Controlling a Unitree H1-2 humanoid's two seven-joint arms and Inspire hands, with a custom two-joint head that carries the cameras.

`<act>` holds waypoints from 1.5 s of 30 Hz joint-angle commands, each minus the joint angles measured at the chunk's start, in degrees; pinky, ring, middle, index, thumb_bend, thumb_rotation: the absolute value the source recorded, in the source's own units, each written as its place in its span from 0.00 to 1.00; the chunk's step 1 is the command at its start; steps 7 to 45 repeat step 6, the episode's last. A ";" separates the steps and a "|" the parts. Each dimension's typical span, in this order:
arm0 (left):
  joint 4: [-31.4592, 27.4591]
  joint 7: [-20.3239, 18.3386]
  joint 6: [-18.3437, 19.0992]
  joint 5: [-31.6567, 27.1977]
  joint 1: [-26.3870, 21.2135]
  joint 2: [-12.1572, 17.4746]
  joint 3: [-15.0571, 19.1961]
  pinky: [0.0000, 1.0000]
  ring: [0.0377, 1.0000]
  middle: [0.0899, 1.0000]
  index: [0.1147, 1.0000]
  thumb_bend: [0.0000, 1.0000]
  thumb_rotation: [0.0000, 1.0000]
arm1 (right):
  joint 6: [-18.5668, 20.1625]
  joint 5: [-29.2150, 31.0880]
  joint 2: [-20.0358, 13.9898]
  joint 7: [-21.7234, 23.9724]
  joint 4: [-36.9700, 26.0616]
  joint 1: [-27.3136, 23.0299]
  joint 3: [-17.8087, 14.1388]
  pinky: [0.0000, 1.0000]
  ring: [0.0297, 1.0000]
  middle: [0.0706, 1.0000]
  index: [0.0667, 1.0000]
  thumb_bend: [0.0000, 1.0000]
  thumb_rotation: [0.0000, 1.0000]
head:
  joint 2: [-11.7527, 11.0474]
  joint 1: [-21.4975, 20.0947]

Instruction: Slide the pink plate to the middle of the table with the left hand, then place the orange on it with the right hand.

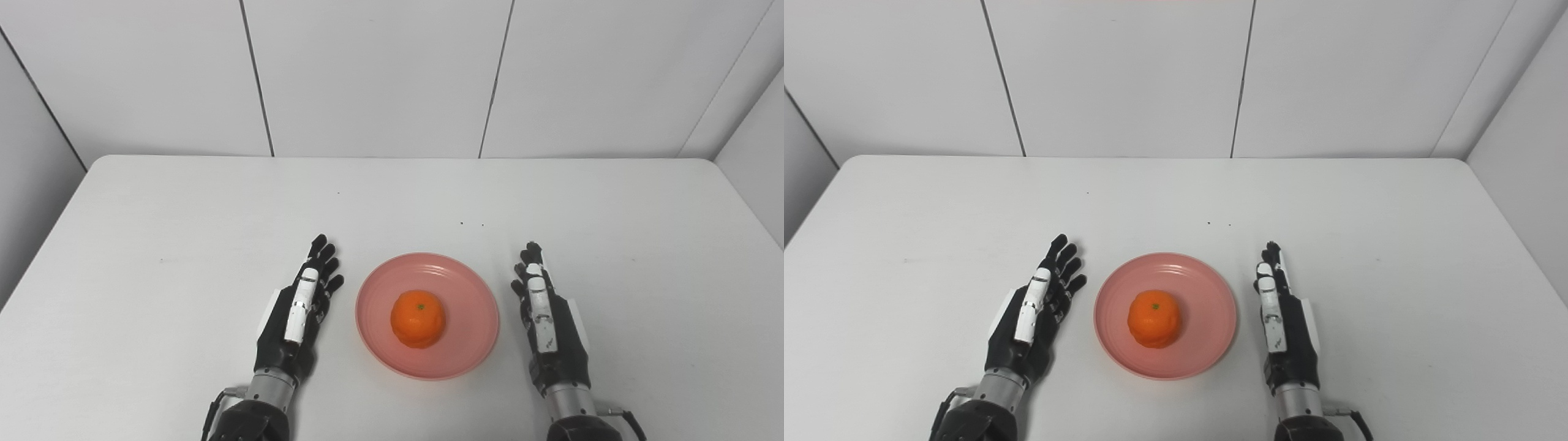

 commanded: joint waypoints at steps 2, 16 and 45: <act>-0.08 0.30 -1.62 0.42 0.21 -1.05 0.00 1.00 1.00 1.00 1.00 0.38 0.99 | -2.39 -0.33 0.74 -0.80 -0.66 -0.31 0.33 1.00 0.99 1.00 1.00 0.25 1.00 | -0.06 0.08; 0.19 0.10 -2.30 0.62 0.17 -1.07 -0.05 1.00 1.00 1.00 1.00 0.38 0.98 | -2.20 -0.52 0.83 -1.21 -0.87 -0.25 0.56 1.00 0.99 1.00 1.00 0.24 1.00 | -0.05 0.11; 0.19 0.10 -2.30 0.62 0.17 -1.07 -0.05 1.00 1.00 1.00 1.00 0.38 0.98 | -2.20 -0.52 0.83 -1.21 -0.87 -0.25 0.56 1.00 0.99 1.00 1.00 0.24 1.00 | -0.05 0.11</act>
